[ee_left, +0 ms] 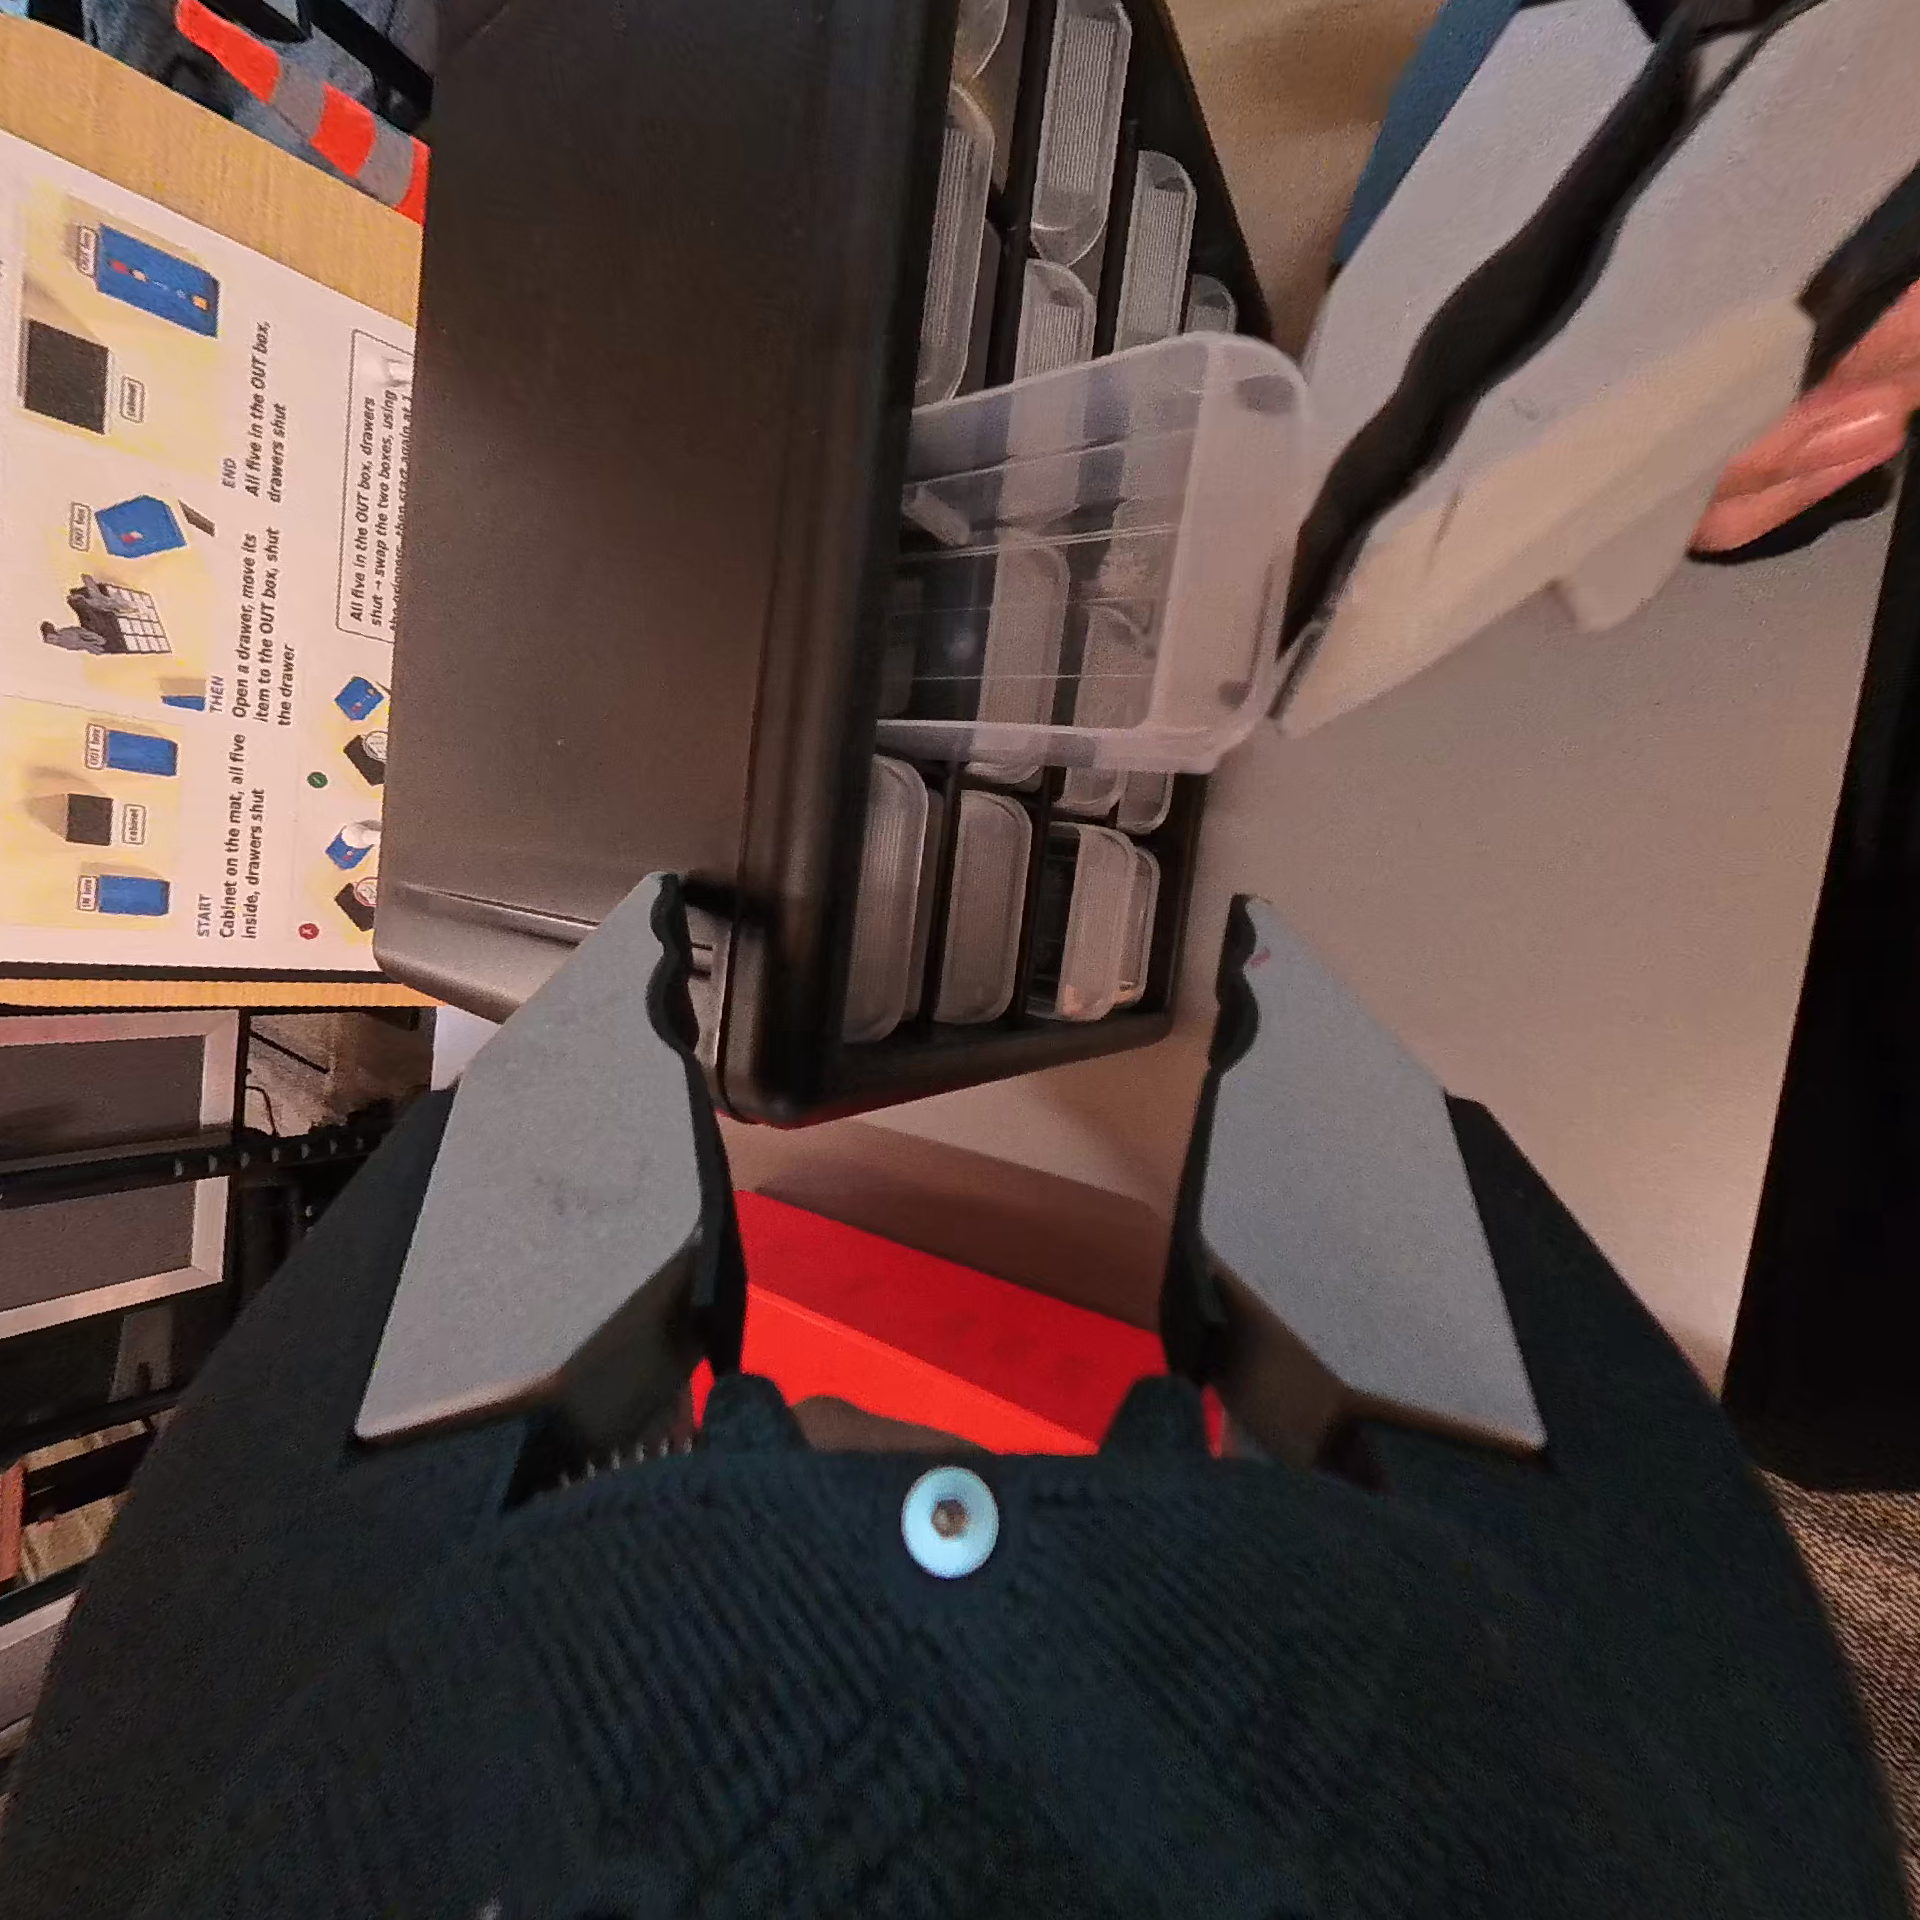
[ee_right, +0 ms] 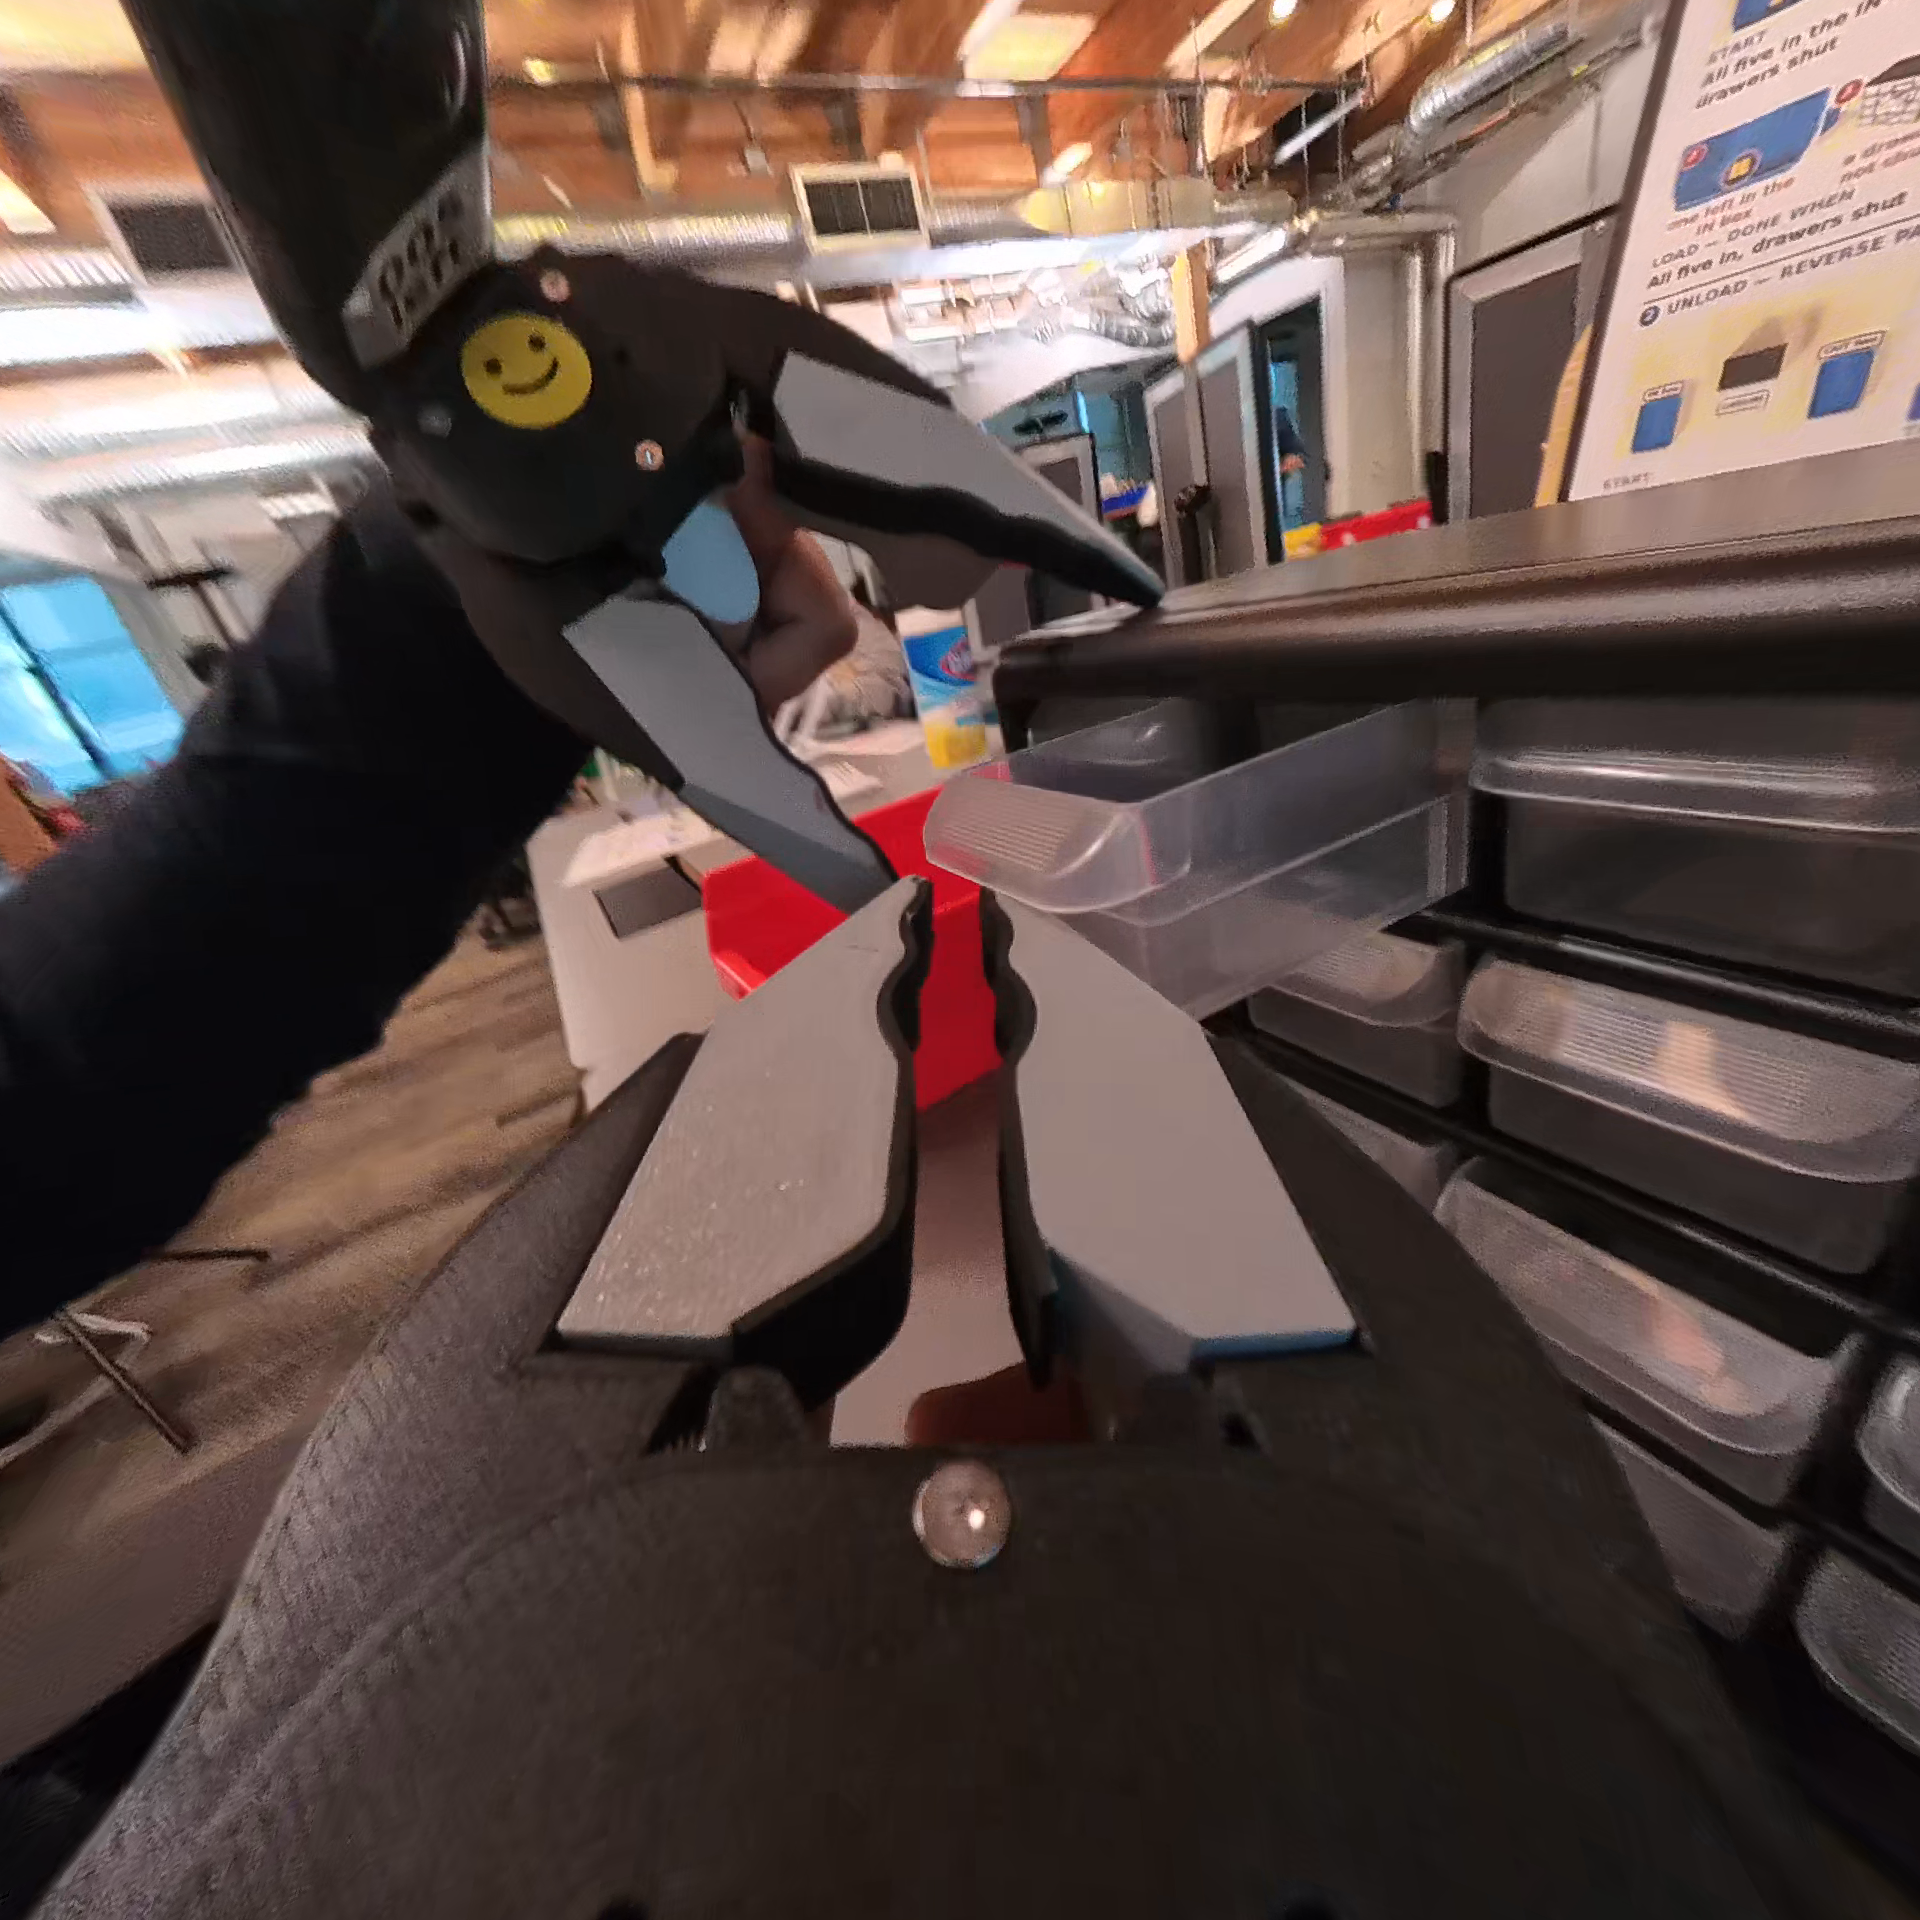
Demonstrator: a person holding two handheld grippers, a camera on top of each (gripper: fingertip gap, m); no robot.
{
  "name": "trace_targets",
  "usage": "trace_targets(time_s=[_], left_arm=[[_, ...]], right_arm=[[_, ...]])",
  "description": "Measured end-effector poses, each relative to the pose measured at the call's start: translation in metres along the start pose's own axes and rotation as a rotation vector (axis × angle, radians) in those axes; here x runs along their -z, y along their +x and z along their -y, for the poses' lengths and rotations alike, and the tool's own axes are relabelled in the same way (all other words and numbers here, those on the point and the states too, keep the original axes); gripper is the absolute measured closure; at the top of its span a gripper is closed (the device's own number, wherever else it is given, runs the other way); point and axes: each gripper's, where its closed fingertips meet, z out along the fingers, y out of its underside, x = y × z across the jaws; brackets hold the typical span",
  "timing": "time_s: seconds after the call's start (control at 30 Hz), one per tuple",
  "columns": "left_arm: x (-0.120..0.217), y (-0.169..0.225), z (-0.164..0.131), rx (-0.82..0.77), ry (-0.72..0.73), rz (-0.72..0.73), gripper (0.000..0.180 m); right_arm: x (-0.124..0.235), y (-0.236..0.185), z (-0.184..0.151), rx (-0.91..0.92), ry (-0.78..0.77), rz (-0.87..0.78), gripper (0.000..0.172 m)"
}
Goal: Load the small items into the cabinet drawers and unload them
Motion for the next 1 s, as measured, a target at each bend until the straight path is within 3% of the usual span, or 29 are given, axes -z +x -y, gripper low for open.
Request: trace_targets(time_s=[0.17,0.37,0.57,0.63,0.83,1.0], left_arm=[[0.000,0.001,0.000,-0.001,0.006,0.008,0.078],[0.000,0.002,0.004,0.042,0.088,-0.001,0.075],[0.014,0.011,-0.003,0.116,0.121,0.058,0.073],[0.027,0.018,-0.008,0.148,0.162,0.094,0.080],[0.063,0.032,-0.051,0.366,0.255,0.241,0.091],[0.065,0.010,-0.130,0.669,0.141,0.353,0.098]], right_arm=[[0.010,0.000,-0.019,0.137,-0.156,-0.121,0.144],[0.031,0.014,-0.062,0.295,-0.459,-0.303,0.101],[0.042,0.018,-0.078,0.383,-0.550,-0.362,0.099],[0.044,0.021,-0.081,0.380,-0.568,-0.375,0.097],[0.041,0.020,-0.097,0.351,-0.620,-0.342,0.094],[0.042,0.019,-0.106,0.346,-0.650,-0.314,0.093]])
